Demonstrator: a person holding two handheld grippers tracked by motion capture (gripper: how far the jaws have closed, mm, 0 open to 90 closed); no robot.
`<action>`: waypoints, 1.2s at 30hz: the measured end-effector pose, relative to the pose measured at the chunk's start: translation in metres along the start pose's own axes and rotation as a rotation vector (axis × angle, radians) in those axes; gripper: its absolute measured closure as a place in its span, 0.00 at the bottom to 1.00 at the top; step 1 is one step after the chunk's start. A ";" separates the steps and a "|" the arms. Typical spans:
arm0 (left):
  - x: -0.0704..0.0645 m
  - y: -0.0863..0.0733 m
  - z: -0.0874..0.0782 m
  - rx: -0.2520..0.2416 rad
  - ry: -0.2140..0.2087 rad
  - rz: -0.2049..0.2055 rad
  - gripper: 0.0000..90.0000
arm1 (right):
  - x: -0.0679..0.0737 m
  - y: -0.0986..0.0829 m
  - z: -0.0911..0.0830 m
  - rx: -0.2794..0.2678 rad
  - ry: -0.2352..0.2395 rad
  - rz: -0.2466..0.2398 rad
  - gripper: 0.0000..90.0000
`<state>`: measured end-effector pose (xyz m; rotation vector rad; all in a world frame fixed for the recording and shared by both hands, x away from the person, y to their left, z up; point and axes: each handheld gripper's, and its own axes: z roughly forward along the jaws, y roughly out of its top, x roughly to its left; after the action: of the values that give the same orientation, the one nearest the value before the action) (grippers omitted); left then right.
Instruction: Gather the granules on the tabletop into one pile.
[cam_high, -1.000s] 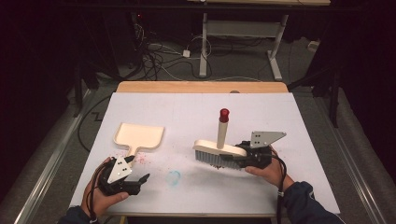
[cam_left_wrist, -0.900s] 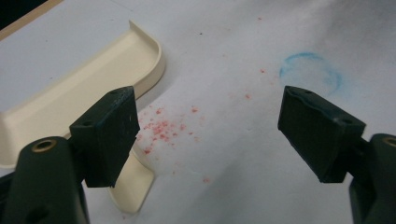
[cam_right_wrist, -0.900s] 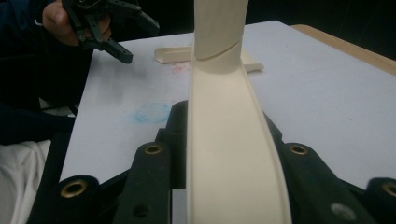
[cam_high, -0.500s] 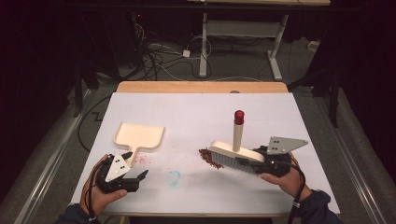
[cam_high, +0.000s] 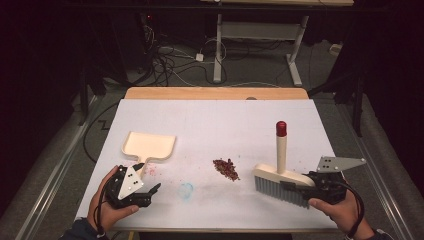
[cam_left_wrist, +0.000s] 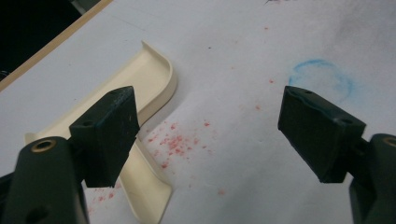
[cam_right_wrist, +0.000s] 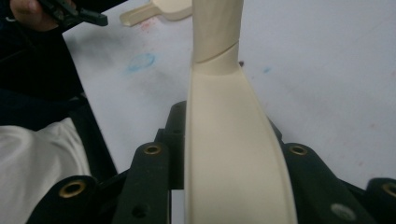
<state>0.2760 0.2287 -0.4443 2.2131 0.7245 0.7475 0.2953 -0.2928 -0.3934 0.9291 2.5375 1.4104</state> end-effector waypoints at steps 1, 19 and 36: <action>0.000 0.000 0.000 0.003 -0.003 0.003 0.22 | 0.000 -0.002 -0.001 0.018 0.013 0.019 0.75; -0.006 0.001 0.006 0.026 -0.036 0.032 0.22 | -0.070 -0.008 0.034 0.088 -0.015 0.266 0.69; -0.007 -0.001 0.007 0.050 -0.030 0.032 0.22 | -0.059 -0.014 0.022 0.140 -0.282 0.149 0.43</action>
<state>0.2760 0.2216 -0.4509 2.2811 0.7021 0.7177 0.3442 -0.3143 -0.4284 1.2651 2.4198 1.0536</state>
